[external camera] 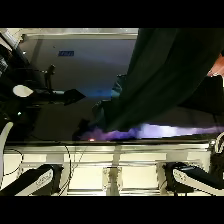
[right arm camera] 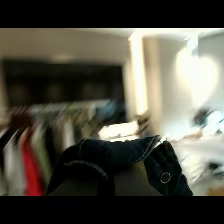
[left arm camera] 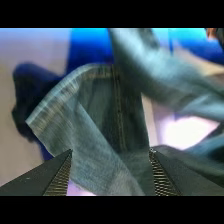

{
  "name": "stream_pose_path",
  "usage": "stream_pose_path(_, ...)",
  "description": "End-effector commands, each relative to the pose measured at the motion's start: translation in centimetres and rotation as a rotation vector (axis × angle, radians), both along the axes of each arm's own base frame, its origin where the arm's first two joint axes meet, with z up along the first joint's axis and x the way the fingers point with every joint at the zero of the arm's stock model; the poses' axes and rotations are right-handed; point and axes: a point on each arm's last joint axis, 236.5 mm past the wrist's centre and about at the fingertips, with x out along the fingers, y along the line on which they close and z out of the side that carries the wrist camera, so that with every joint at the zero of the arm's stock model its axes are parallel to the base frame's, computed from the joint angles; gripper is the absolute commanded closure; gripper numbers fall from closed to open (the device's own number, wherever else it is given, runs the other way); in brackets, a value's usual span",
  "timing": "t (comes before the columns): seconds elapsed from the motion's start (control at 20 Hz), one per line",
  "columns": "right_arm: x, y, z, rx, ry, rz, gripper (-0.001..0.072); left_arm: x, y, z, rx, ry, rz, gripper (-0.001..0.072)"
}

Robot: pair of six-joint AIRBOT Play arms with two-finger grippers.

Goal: Fold the clothes and pants, and hang the long-sleeved shirts on hangers.

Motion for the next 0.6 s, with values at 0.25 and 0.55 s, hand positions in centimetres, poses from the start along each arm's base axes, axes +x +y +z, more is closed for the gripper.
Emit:
stream_pose_path(0.25,4.5,3.2,-21.4,-0.513,0.593,0.112,0.0688,-3.1,0.9,2.3,0.020,-0.036,-0.079,0.0194)
stream_pose_path(0.55,7.1,-13.0,-36.6,-0.927,1.218,-0.523,0.0687,-4.1,1.6,0.8,0.087,-0.001,-0.114,0.0249)
